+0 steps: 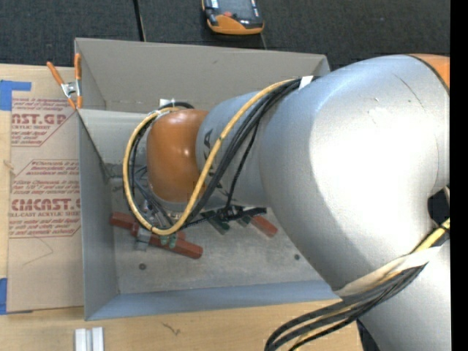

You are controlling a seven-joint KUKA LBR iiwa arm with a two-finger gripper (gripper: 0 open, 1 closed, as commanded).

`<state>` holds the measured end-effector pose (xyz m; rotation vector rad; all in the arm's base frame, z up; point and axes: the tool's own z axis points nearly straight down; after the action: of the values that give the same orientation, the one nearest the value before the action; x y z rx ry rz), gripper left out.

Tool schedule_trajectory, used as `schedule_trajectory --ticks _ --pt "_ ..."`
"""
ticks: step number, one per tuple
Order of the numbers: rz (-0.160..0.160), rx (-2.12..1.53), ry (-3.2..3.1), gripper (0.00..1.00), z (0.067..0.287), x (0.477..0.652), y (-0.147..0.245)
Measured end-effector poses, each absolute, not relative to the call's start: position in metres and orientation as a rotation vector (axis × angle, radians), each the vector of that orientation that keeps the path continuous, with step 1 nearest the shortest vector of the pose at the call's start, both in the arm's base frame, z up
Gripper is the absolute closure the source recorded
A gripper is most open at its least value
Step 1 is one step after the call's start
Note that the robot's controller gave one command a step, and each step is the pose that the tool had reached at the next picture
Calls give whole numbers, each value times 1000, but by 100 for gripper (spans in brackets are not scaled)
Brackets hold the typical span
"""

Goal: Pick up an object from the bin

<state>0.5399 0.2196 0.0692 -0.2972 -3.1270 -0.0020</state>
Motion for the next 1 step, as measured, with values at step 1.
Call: schedule_trajectory --ticks 1 --pt "-1 -298 -3126 100 70 540 219"
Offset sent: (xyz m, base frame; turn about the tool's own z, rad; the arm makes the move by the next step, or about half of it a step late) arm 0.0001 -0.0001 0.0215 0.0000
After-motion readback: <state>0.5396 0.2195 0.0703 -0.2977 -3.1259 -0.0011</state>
